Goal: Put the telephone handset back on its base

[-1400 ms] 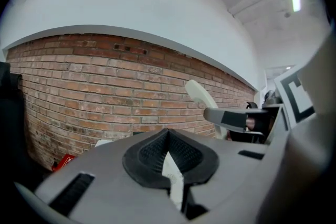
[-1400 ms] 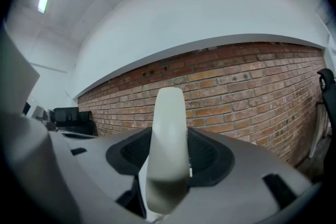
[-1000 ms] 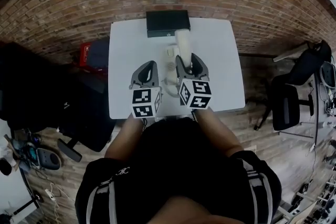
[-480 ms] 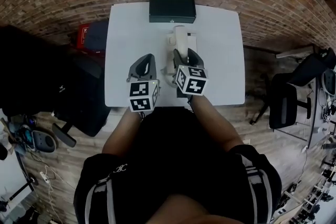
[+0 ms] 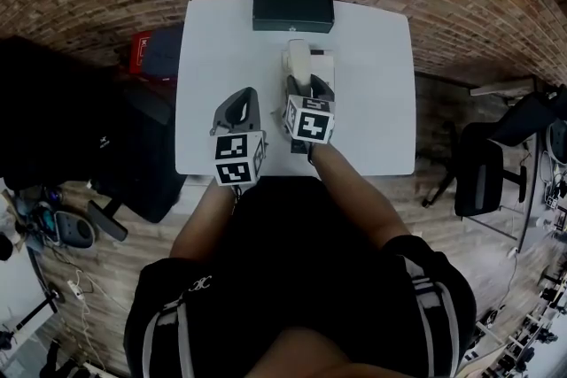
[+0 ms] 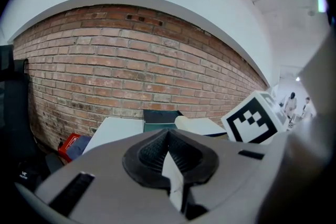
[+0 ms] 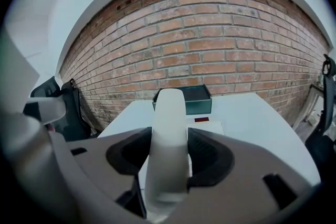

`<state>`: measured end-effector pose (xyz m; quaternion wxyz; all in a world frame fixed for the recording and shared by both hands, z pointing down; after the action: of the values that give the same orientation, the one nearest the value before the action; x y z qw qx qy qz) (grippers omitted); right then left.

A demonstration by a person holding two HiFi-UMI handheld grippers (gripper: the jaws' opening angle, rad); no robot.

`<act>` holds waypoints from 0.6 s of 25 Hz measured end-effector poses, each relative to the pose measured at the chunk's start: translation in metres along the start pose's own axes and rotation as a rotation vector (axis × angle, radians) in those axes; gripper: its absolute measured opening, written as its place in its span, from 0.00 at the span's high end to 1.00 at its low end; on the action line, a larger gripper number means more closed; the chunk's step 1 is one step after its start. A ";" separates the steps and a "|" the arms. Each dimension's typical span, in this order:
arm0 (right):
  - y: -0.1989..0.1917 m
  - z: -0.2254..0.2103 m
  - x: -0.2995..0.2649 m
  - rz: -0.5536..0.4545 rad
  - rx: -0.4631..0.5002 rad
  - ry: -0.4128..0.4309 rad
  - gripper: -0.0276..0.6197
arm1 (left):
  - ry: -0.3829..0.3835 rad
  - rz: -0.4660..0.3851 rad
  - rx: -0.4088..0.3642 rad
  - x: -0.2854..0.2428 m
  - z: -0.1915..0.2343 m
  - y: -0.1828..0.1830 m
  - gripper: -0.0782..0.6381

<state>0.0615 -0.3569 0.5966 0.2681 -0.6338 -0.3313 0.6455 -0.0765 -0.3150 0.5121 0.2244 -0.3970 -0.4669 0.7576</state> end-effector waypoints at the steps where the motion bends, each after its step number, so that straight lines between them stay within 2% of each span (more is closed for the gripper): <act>1: -0.003 0.000 -0.003 0.012 0.000 -0.004 0.65 | 0.004 0.003 0.000 0.000 0.001 0.000 0.89; 11: -0.019 0.004 -0.022 0.106 0.009 -0.048 0.65 | 0.031 0.014 0.001 0.003 0.012 0.001 0.89; 15: -0.016 0.001 -0.028 0.089 0.039 -0.063 0.65 | 0.038 0.011 0.005 0.003 0.012 0.001 0.89</act>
<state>0.0607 -0.3684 0.6274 0.2408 -0.6220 -0.2986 0.6826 -0.0881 -0.3199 0.5133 0.2300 -0.4134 -0.4584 0.7524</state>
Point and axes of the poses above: the fingertips, and each gripper's own axes: x backward along the fingers, z to its left, y out of its top, the point moved 3 cm from there along x, backward along the fingers, and after that the axes turned 12 degrees about -y, right-handed, at the moved point
